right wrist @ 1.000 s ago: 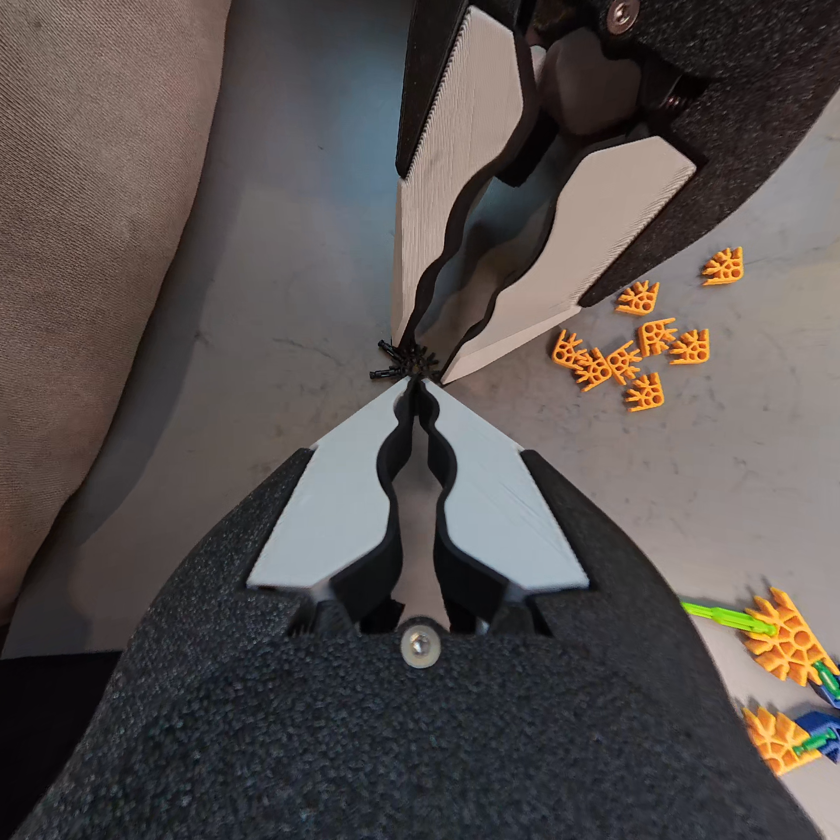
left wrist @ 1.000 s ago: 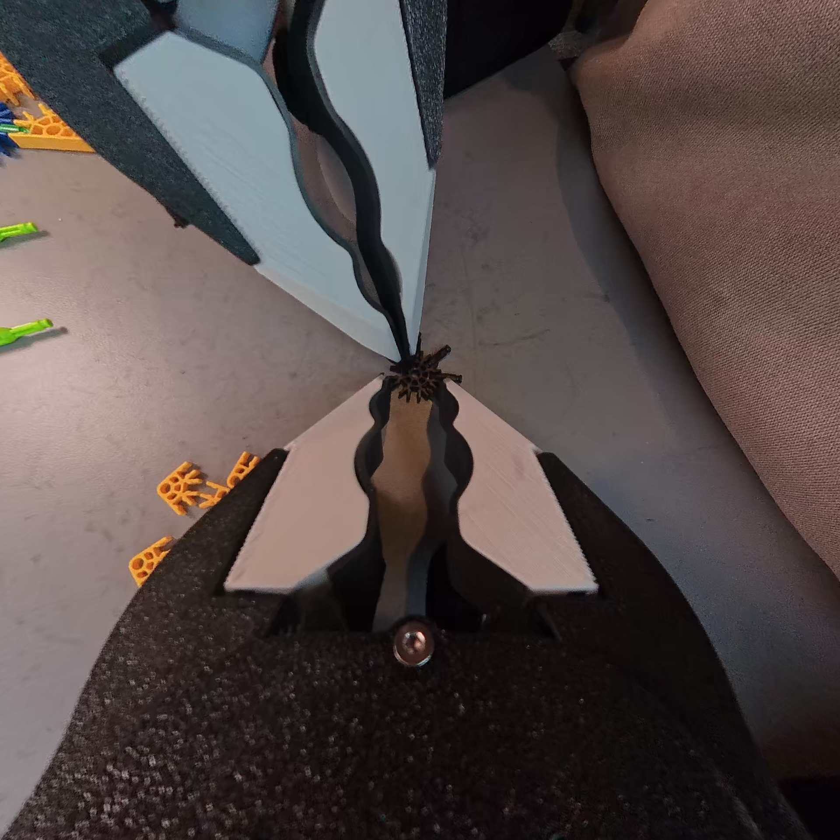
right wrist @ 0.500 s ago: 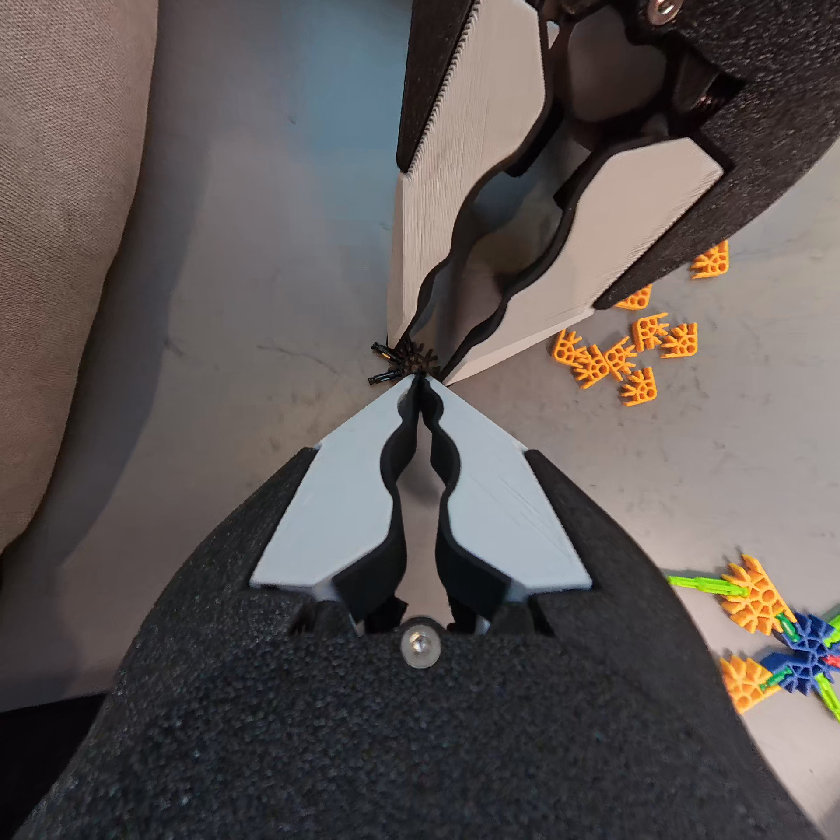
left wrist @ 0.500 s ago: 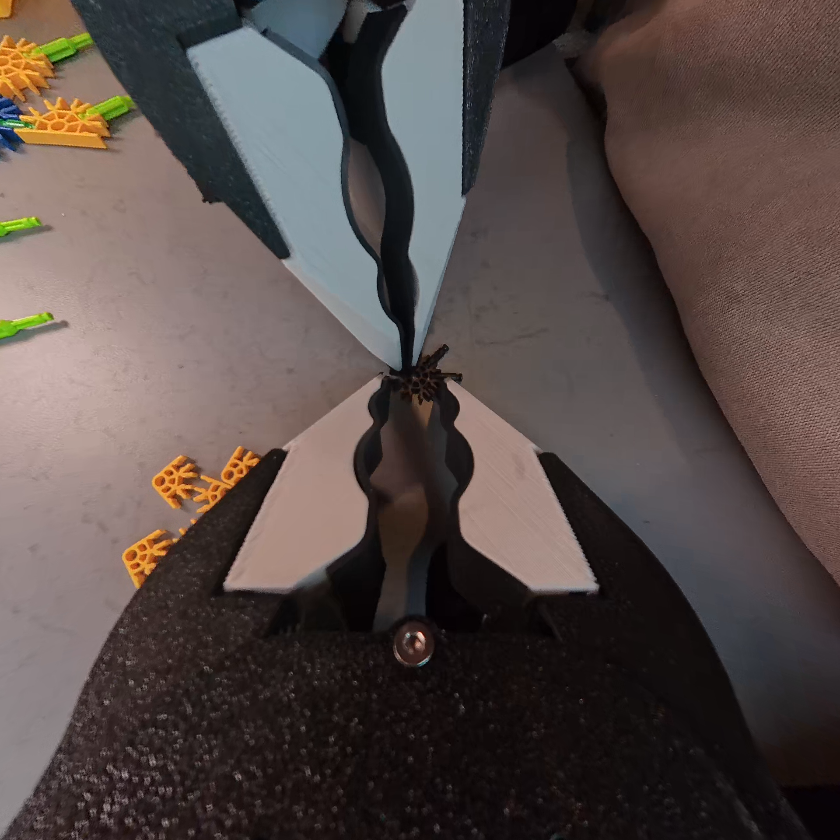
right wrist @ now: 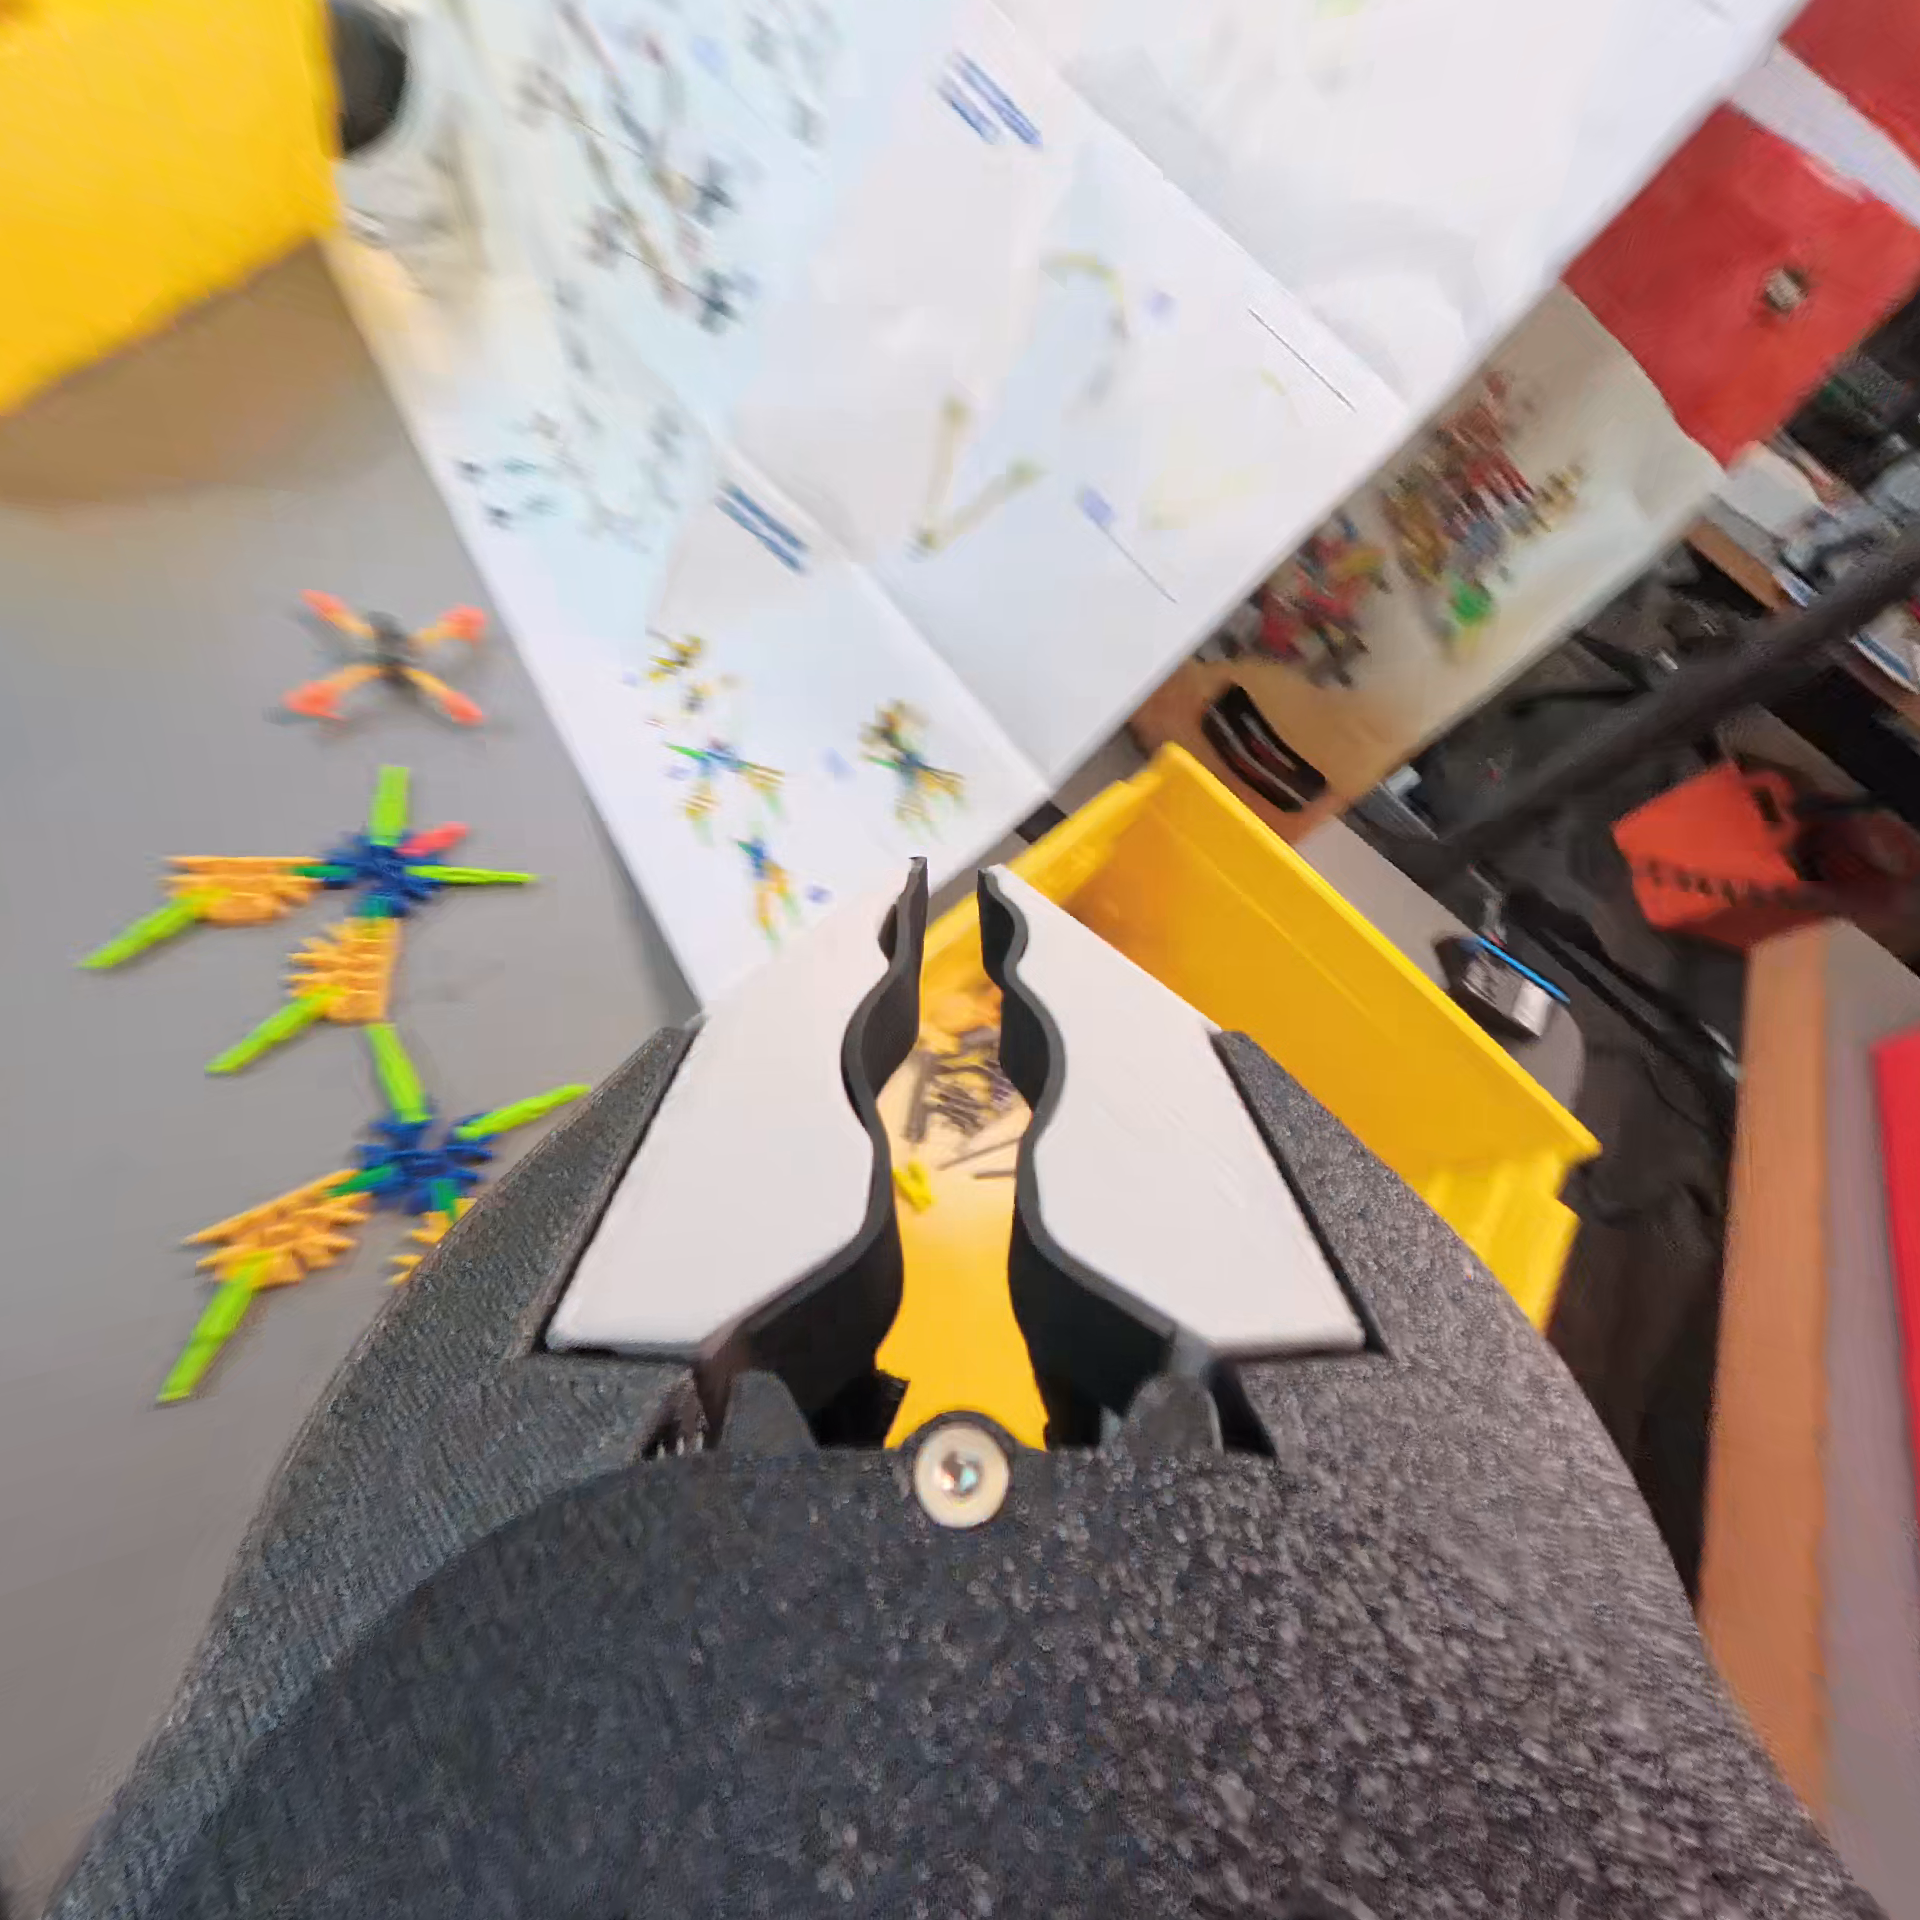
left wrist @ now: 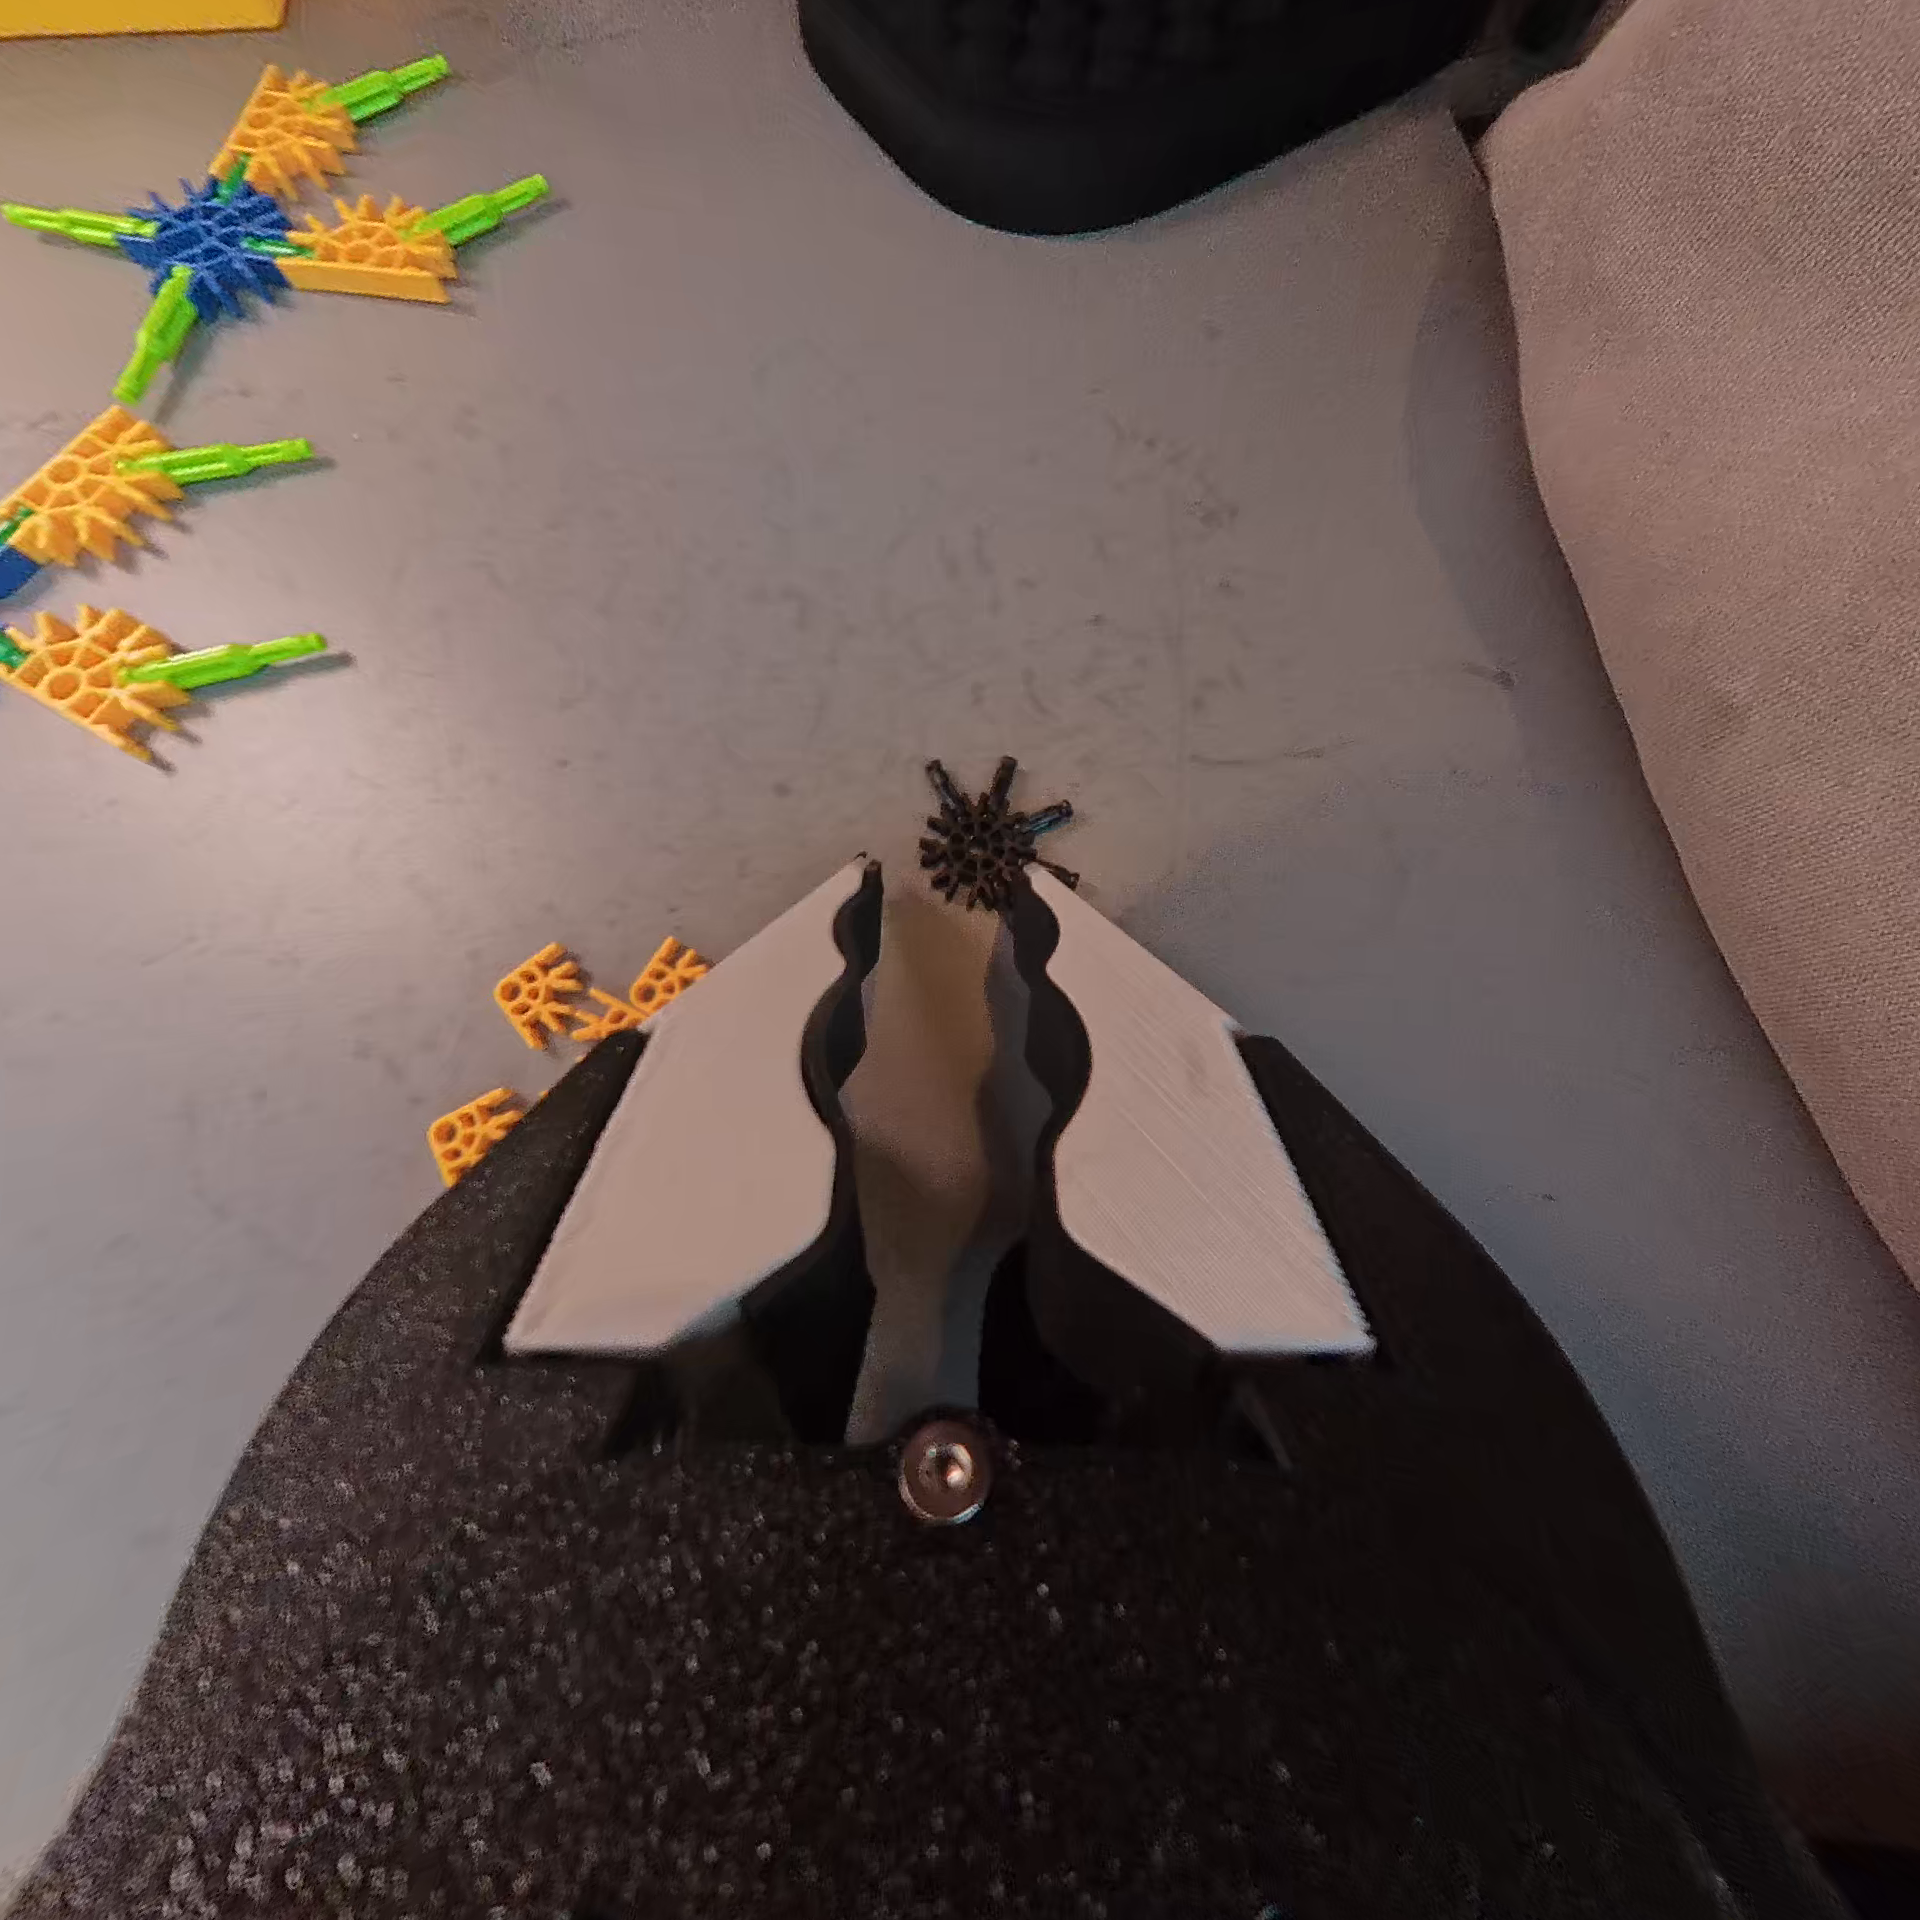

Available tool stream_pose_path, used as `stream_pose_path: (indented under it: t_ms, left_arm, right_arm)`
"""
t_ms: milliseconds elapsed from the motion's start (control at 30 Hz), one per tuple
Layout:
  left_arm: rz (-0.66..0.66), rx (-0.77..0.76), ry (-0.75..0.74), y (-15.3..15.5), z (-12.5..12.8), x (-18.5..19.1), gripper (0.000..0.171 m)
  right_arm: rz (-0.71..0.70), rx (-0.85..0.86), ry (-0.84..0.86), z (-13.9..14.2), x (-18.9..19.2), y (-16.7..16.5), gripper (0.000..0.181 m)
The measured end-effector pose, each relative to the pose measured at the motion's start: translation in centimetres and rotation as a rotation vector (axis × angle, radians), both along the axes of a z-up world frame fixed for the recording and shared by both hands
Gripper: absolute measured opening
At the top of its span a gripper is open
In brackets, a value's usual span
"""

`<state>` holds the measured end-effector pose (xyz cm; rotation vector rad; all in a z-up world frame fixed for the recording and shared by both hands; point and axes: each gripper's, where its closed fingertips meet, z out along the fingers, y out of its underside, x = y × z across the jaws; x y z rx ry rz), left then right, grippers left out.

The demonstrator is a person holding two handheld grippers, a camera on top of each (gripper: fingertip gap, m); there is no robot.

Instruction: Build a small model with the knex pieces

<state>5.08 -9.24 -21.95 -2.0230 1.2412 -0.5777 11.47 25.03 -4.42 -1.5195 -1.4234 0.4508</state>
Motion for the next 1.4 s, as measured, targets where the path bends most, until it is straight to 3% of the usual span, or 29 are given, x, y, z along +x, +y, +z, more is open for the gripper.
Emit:
stream_pose_path:
  t_ms: [67,167,300,433,667,900,1400]
  left_arm:
    - [0.061,0.007,0.003,0.7,0.2,-0.7,0.024]
    - [0.155,0.003,-0.021,1.3,0.9,-1.5,0.024]
    - [0.26,-0.034,-0.076,1.3,1.7,-1.7,0.024]
    - [0.31,-0.063,-0.07,0.6,1.3,-0.7,0.034]
    - [0.311,-0.103,-0.03,0.2,-0.2,0.0,0.039]
    - [0.297,-0.096,-0.044,0.3,-0.2,0.0,0.034]
    - [0.27,-0.087,-0.081,0.2,-0.2,-0.1,0.034]
  right_arm:
    - [-0.132,-0.039,-0.06,-2.0,1.6,6.3,0.009]
    - [-0.186,-0.183,-0.144,-6.8,1.9,11.7,0.013]
    - [-0.18,-0.329,-0.253,-12.8,0.9,15.1,0.013]
    - [-0.181,-0.371,-0.345,-15.5,-0.3,16.2,0.013]
    - [-0.231,-0.473,-0.377,-17.4,-0.6,16.5,0.009]
    - [-0.217,-0.489,-0.373,-17.4,-0.7,16.5,0.005]
    - [-0.274,-0.729,-0.281,-17.3,-1.1,16.5,0.007]
